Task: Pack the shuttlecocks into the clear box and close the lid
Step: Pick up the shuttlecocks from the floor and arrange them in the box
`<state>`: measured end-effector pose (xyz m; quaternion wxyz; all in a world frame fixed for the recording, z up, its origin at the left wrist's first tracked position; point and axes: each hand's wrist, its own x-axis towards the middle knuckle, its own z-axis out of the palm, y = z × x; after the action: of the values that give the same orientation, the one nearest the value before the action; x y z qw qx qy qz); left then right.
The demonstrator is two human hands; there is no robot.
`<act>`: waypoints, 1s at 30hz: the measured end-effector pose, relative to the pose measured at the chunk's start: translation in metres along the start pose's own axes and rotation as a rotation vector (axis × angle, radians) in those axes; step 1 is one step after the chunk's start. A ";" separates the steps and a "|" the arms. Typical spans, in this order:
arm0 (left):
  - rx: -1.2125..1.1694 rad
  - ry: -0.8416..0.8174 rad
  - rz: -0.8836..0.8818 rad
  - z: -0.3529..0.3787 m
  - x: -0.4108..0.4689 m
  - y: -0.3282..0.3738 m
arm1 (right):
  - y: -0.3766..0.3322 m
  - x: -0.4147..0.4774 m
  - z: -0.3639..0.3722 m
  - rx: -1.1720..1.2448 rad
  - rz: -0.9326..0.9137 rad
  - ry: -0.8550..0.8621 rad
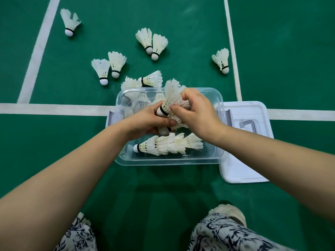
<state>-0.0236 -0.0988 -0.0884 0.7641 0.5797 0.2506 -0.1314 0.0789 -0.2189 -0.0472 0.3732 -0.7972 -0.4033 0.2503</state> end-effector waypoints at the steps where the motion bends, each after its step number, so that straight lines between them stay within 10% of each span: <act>1: -0.011 -0.041 -0.015 0.000 0.001 -0.001 | 0.001 -0.001 -0.002 0.008 -0.009 -0.002; 21: 0.237 0.436 0.049 -0.013 -0.004 -0.007 | 0.012 0.011 -0.036 -0.261 -0.056 0.061; 30: 0.155 0.516 0.162 -0.010 -0.011 -0.005 | 0.019 0.014 -0.005 -0.896 -0.174 -0.506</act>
<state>-0.0375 -0.0920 -0.0881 0.6364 0.6689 0.3790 0.0631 0.0985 -0.2170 -0.0609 -0.0943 -0.7569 -0.6130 0.2060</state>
